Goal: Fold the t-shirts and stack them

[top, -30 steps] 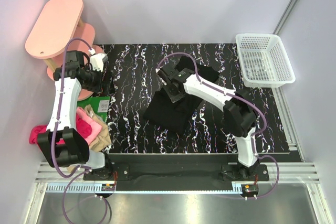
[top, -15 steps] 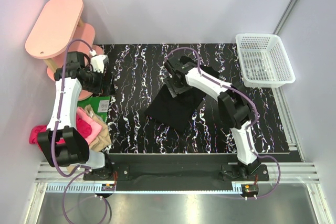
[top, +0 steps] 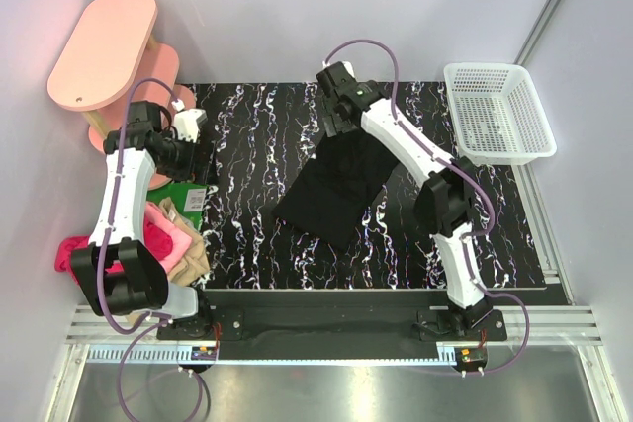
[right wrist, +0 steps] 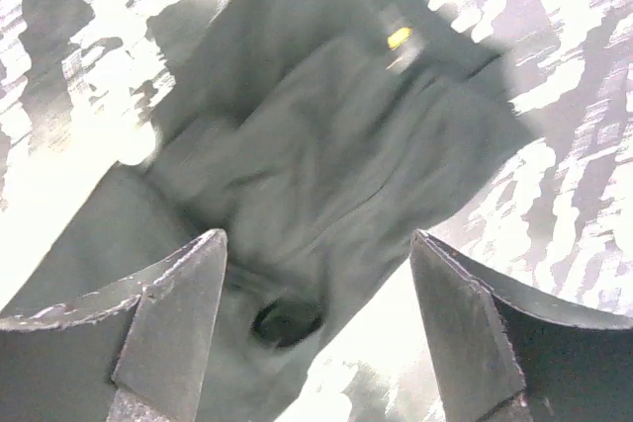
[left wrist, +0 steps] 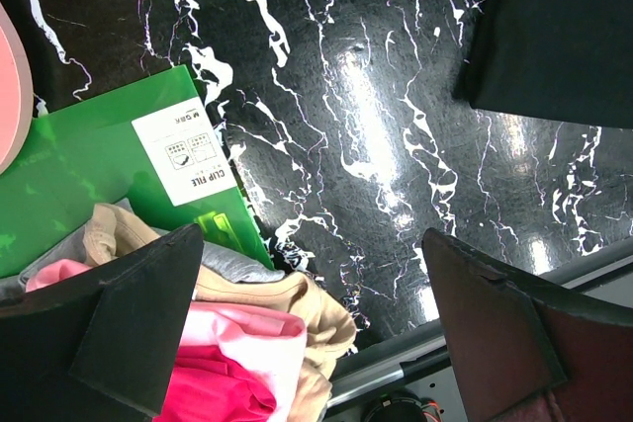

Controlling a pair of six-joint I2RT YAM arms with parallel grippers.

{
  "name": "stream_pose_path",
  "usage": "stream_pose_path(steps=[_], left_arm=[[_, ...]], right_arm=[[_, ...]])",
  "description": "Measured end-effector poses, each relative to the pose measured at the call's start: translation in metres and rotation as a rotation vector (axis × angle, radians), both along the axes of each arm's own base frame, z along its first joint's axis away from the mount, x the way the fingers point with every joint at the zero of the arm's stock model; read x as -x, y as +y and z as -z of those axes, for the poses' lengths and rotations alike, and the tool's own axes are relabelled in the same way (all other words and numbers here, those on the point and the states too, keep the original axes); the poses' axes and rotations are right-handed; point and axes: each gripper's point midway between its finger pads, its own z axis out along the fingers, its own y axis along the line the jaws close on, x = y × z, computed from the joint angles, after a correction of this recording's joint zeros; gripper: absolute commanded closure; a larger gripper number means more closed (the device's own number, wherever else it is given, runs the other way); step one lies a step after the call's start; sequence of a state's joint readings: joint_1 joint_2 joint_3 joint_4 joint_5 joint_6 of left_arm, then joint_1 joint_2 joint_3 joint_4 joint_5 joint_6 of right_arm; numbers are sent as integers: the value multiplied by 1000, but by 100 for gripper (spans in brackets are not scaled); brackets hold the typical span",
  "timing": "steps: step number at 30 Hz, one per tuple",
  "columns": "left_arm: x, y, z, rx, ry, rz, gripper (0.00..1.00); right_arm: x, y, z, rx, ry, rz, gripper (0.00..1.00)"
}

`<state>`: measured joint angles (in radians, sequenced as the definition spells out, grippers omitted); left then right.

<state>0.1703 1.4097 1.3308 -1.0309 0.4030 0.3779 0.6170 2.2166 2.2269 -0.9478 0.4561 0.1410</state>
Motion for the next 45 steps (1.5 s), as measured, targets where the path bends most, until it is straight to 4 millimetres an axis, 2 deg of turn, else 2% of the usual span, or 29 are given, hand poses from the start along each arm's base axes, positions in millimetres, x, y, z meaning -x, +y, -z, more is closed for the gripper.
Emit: stream_pose_path(steps=[2, 4, 9, 11, 16, 19, 22, 28, 32, 37, 42, 45], left_arm=[[0, -1, -1, 4, -3, 2, 1], [0, -2, -1, 11, -4, 5, 1], [6, -8, 8, 32, 24, 20, 1], [8, -10, 11, 35, 34, 23, 1], [10, -13, 13, 39, 45, 32, 1], [10, -13, 13, 39, 45, 32, 1], [10, -14, 13, 39, 45, 35, 1], [10, -14, 13, 35, 43, 40, 1], [10, -13, 14, 30, 42, 43, 1], [10, -13, 14, 26, 42, 48, 1], [11, -13, 14, 21, 45, 50, 1], [12, -12, 15, 18, 47, 49, 1]], right_arm=[[12, 9, -3, -70, 47, -24, 22], [33, 21, 4, -161, 129, -63, 22], [106, 40, 41, -375, 387, -119, 22], [125, 45, 53, -431, 464, -121, 23], [146, 57, 74, -522, 564, -128, 23], [147, 60, 77, -551, 579, -129, 24], [140, 55, 79, -573, 571, -118, 25], [104, 21, 85, -625, 534, -34, 27], [83, -1, 104, -652, 542, 30, 28], [81, -9, 128, -644, 590, 65, 29], [82, -8, 131, -639, 592, 62, 34], [76, -16, 129, -593, 560, 84, 35]])
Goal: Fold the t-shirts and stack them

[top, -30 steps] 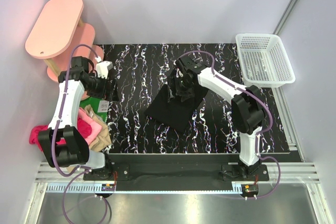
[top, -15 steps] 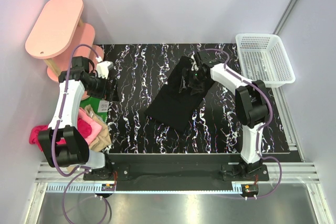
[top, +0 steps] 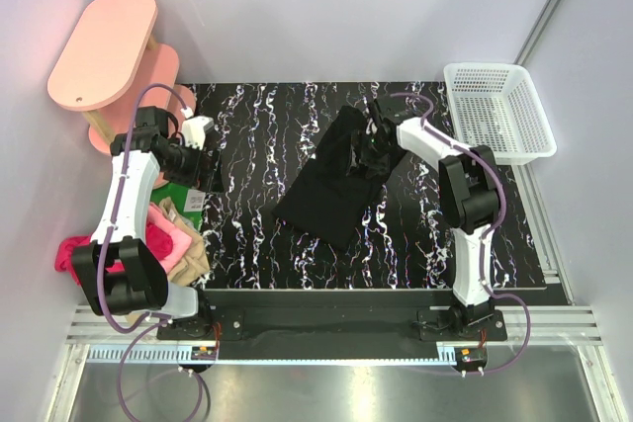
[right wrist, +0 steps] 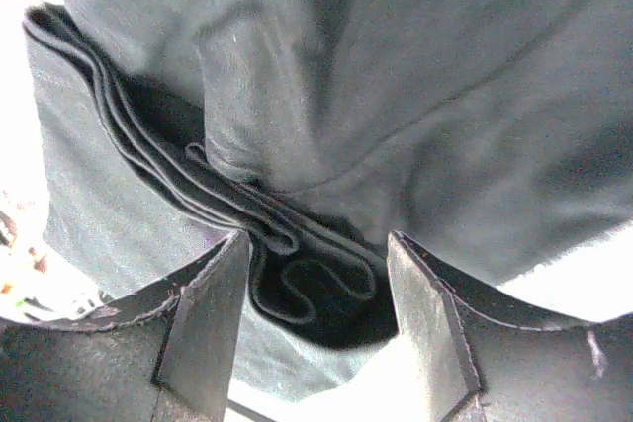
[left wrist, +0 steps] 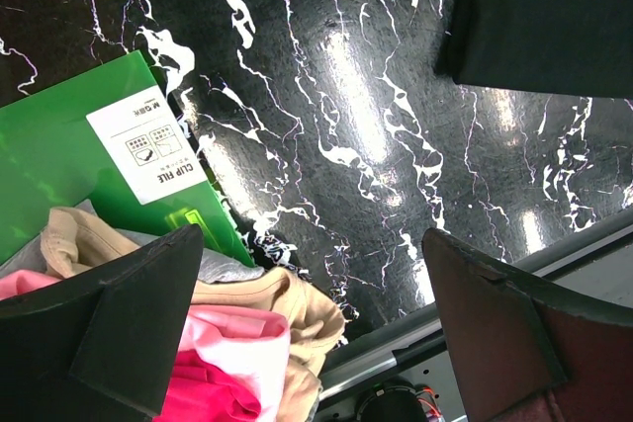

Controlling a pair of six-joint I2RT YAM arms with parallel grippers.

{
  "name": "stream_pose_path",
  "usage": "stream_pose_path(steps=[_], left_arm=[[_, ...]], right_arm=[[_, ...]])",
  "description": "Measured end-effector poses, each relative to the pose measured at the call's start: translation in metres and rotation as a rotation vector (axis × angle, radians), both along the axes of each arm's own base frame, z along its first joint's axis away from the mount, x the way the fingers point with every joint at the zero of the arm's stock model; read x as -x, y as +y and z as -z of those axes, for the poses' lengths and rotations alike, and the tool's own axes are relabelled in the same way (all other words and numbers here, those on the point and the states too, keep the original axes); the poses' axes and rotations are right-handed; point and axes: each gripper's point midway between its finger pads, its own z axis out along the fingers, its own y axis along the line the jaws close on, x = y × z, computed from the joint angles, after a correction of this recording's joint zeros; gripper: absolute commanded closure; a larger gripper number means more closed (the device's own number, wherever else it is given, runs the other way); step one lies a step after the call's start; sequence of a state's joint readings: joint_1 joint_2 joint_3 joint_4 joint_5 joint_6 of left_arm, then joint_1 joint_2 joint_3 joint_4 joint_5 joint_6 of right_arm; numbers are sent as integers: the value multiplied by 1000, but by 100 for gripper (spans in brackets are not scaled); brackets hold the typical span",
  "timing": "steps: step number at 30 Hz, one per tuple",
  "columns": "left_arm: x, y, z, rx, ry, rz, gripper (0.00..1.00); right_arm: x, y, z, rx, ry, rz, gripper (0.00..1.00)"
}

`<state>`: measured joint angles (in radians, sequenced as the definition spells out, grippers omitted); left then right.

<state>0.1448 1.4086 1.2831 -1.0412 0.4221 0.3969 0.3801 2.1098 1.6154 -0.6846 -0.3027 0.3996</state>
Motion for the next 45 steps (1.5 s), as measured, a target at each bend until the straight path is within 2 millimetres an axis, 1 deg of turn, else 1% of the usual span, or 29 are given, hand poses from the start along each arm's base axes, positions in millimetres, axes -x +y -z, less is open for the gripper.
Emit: stream_pose_path(steps=[2, 4, 5, 7, 9, 11, 12, 13, 15, 16, 18, 20, 21, 24, 25, 27, 29, 35, 38, 42, 45], left_arm=[[1, 0, 0, -3, 0, 1, 1], [2, 1, -2, -6, -6, 2, 1], [2, 1, -3, -7, -10, 3, 1], [3, 1, -5, -8, -17, 4, 1], [3, 0, -6, -9, -21, 4, 1], [3, 0, -6, -9, -20, 4, 1], [3, 0, -6, -9, -19, 4, 1], [3, 0, -6, -9, -19, 4, 1], [3, 1, -6, -9, -18, 4, 1], [4, 1, -6, -10, -18, 4, 1], [4, 0, -6, -9, -16, 4, 1], [4, 1, -6, -10, -15, 3, 1], [4, 1, -6, -10, -15, 3, 1], [4, 1, -6, -11, -14, 3, 1], [4, 1, -6, -11, -15, 3, 1], [4, 1, -6, -12, -15, 3, 1], [4, 1, -6, -12, -15, 3, 1], [4, 2, -6, -19, -17, 10, 1], [4, 2, -5, -21, -17, 12, 1], [5, 2, -5, -24, -16, 14, 1], [5, 3, -5, -26, -17, 16, 1]], right_arm=[[-9, -4, -12, 27, -39, 12, 36], [-22, -4, -40, 28, -114, 25, 35], [-27, -3, -59, 16, -155, 28, 35], [-34, 3, -103, -29, -249, 30, 35], [-32, 12, -145, -104, -328, 18, 35], [-22, 26, -178, -202, -375, -15, 35], [-16, 33, -188, -243, -385, -36, 35], [-12, 39, -192, -274, -386, -53, 35], [0, 52, -186, -327, -356, -95, 35], [6, 58, -175, -345, -322, -115, 35], [16, 65, -143, -360, -232, -141, 35], [22, 68, -109, -353, -142, -147, 35], [26, 68, -87, -346, -84, -148, 35], [31, 69, -46, -327, 18, -143, 35], [32, 69, -37, -324, 42, -142, 35], [32, 68, -26, -323, 69, -139, 35], [29, 67, -21, -330, 83, -135, 35], [7, 59, -22, -350, 58, -109, 36], [1, 56, -16, -362, 55, -107, 36], [1, 56, -2, -378, 78, -112, 37], [2, 58, -1, -405, 77, -122, 37]])
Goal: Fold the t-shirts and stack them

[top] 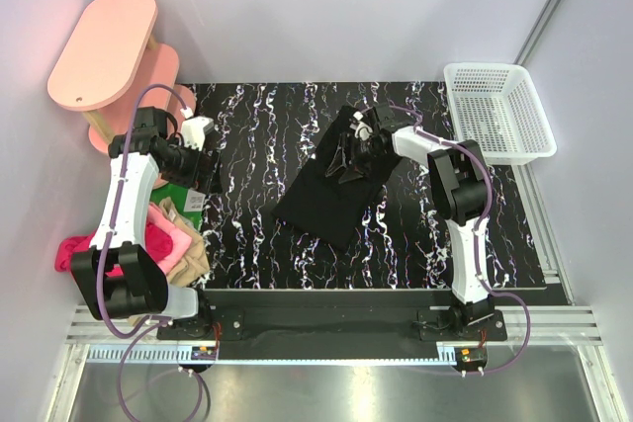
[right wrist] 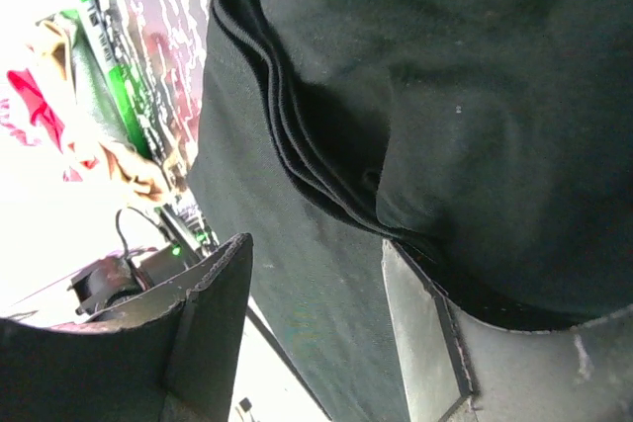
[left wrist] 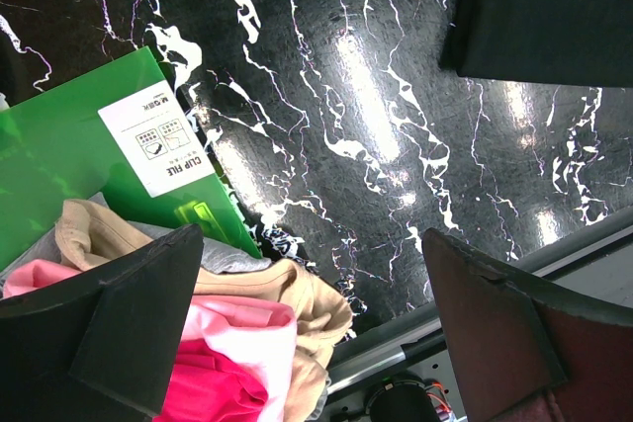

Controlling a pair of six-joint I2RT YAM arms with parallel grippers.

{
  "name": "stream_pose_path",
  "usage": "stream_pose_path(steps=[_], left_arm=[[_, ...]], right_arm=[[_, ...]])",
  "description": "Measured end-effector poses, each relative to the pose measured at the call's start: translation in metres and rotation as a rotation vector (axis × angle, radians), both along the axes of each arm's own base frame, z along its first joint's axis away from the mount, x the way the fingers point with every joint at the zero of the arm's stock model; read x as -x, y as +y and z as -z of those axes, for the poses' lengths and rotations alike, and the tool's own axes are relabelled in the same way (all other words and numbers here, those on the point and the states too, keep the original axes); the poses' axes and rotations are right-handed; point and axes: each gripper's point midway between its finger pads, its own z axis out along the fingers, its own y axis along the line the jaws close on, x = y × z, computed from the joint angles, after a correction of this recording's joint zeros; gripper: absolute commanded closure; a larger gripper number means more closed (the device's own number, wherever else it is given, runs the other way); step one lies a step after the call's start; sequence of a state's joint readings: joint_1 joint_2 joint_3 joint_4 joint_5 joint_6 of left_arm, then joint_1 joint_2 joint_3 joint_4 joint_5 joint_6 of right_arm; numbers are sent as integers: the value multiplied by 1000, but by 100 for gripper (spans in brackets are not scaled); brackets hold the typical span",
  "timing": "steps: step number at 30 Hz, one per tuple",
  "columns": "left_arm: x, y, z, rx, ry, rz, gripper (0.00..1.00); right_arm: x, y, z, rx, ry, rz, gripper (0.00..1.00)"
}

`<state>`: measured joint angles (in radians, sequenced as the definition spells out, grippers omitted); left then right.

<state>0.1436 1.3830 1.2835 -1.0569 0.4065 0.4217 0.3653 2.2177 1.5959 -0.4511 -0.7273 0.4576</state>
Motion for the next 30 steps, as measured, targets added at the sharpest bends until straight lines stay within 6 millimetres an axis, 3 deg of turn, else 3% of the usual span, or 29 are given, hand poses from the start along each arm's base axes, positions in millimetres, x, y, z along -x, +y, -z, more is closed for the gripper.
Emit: stream_pose_path(steps=[13, 15, 18, 21, 23, 25, 30], left_arm=[[0, 1, 0, -8, 0, 4, 1], [0, 2, 1, -10, -1, 4, 1], [0, 2, 1, -11, 0, 4, 1], [1, 2, 1, -12, 1, 7, 1], [1, 2, 1, -12, 1, 7, 1], [1, 2, 1, -12, 1, 8, 1], [1, 2, 1, -15, 1, 9, 1]], right_arm=[[-1, -1, -5, 7, 0, 8, 36], [-3, -5, -17, 26, -24, 27, 36], [-1, -8, -52, 12, -95, 53, 37], [14, -12, -83, -36, -157, 77, 37], [25, -14, -87, -60, -163, 88, 38], [35, -16, -75, -74, -138, 100, 39], [59, -22, -7, -34, 40, 130, 39]])
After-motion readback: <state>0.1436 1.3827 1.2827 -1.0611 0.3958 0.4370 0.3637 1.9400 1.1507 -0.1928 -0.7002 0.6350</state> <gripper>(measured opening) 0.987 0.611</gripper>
